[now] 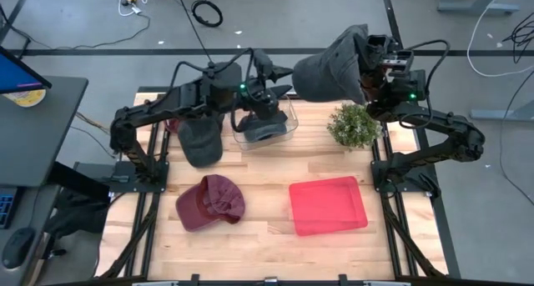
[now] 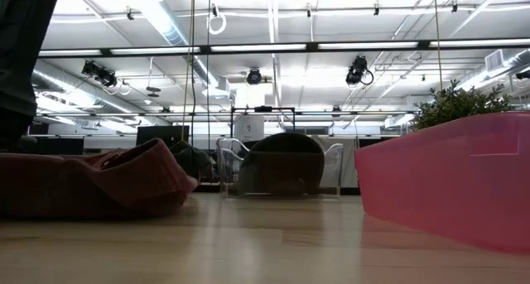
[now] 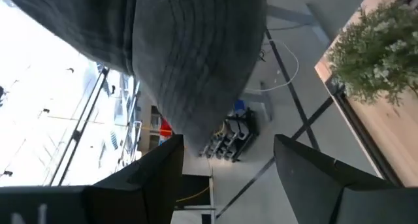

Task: Pick & Place hat
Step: Put the bottom black cap into the transparent bin

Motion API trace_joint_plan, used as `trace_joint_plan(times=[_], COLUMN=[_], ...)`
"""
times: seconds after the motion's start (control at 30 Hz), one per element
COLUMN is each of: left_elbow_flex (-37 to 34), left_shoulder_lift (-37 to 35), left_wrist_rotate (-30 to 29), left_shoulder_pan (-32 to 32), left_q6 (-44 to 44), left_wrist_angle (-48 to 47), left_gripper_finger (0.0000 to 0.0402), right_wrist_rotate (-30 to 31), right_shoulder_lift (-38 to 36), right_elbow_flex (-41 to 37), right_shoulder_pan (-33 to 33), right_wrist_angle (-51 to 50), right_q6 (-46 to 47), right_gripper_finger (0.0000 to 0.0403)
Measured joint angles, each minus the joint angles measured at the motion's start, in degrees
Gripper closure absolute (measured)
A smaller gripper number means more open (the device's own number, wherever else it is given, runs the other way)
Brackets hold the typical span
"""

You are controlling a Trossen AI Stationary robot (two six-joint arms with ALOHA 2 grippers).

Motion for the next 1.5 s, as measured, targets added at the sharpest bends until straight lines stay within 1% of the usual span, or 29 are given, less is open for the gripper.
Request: trace_joint_plan(times=[0.17, 0.33, 0.5, 0.6, 0.73, 0.93, 1.0, 1.1, 1.13, 1.17, 1.23, 1.3, 1.4, 1.5], left_elbow_flex=[0.0, 0.0, 0.0, 0.0, 0.0, 0.0, 0.0, 0.0, 0.0, 0.01, 0.02, 0.02, -0.02, -0.02], left_shoulder_lift=[1.93, 2.34, 2.34, 1.98, 1.81, 1.81, 1.81, 1.81, 1.81, 1.81, 1.67, 1.55, 1.06, 0.16], left_wrist_rotate=[-0.97, 0.88, 0.15, -0.64, -1.81, -2.79, -4.14, -7.99, -9.01, -9.85, -10.78, -11.35, -11.93, -13.3], left_shoulder_pan=[-0.03, -0.03, -0.5, -1.24, -2.58, -4.18, -4.39, -4.55, -4.59, -4.73, -4.92, -5.09, -5.43, -5.77], left_q6=[1.98, 2.8, 1.65, 1.91, 2.03, 2.18, 2.48, 4.72, 5.35, 5.68, 5.72, 5.52, 4.66, 4.22], left_wrist_angle=[8.09, 9.82, 13.27, 15.58, 18.11, 18.51, 18.45, 18.63, 18.75, 18.78, 18.62, 18.45, 17.82, 18.03], left_gripper_finger=[0.0161, 0.0161, 0.0163, 0.0177, 0.0218, 0.0296, 0.0324, 0.0372, 0.0384, 0.0388, 0.0388, 0.0387, 0.0391, 0.0391], right_wrist_rotate=[0.0, -0.06, -0.93, -1.11, -1.25, -2.27, -2.74, -2.8, -2.82, -3.12, -5.15, -7.12, -7.78, -8.77], right_shoulder_lift=[0.0, 0.01, 0.0, 0.0, 0.02, 0.02, 0.02, 0.04, 0.04, 0.06, 0.07, 0.06, 0.04, 0.02], right_elbow_flex=[0.0, 0.0, 0.0, 0.02, 0.02, 0.02, 0.02, 0.02, 0.02, 0.02, 0.02, 0.02, 0.02, 0.02], right_shoulder_pan=[0.0, 0.0, 0.0, -0.04, -0.04, -0.04, -0.04, -0.04, -0.05, -0.06, -0.07, -0.04, -0.22, -1.13], right_wrist_angle=[-0.11, -0.16, -1.5, -2.47, -3.6, -5.22, -5.68, -5.79, -5.92, -6.15, -6.95, -8.2, -10.8, -10.44], right_q6=[0.03, 0.07, -0.67, -0.87, -1.86, -2.19, -2.35, -2.89, -4.17, -5.98, -8.44, -9.52, -10.64, -11.66], right_gripper_finger=[0.0403, 0.0403, 0.0403, 0.0403, 0.0403, 0.0403, 0.0403, 0.0403, 0.0402, 0.0398, 0.0381, 0.035, 0.0284, 0.0204])
